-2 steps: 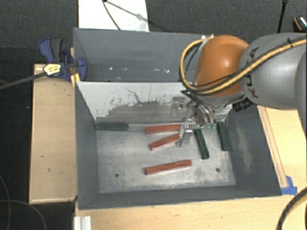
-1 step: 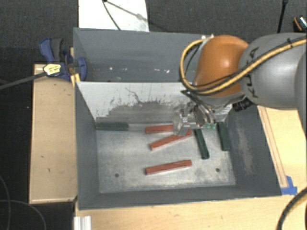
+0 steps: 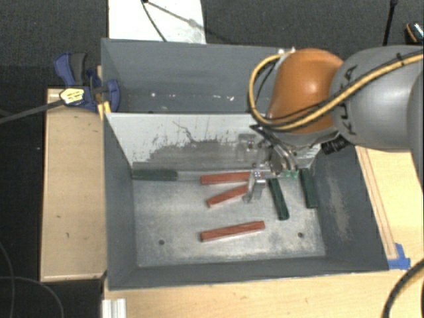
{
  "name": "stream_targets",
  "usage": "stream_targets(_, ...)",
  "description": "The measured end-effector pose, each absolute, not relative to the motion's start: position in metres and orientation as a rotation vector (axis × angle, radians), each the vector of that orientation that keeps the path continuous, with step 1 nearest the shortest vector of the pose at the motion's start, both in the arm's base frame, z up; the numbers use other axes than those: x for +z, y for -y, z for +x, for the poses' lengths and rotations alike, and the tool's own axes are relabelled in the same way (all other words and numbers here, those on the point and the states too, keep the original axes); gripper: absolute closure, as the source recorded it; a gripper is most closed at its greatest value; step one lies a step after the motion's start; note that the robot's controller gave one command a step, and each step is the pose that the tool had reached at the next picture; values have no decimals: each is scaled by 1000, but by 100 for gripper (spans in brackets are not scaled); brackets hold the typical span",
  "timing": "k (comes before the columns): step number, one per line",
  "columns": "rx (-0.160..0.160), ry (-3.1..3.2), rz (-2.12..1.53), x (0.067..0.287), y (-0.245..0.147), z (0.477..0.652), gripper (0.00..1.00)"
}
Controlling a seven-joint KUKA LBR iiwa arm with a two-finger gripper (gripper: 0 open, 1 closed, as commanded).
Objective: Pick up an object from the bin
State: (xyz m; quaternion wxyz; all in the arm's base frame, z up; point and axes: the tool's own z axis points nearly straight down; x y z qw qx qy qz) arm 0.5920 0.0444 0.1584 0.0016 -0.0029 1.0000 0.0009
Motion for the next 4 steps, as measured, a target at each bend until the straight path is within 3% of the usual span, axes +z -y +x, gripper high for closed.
stream_targets(1,2,-3126,-326,68,-60,590,0)
stream_targets(2,2,-3115,-320,74,-60,593,100)
stream_targets(3,-2,-2973,-989,180,-69,588,100)
stream_targets(4,-2,-2941,-1078,237,-66,569,100)
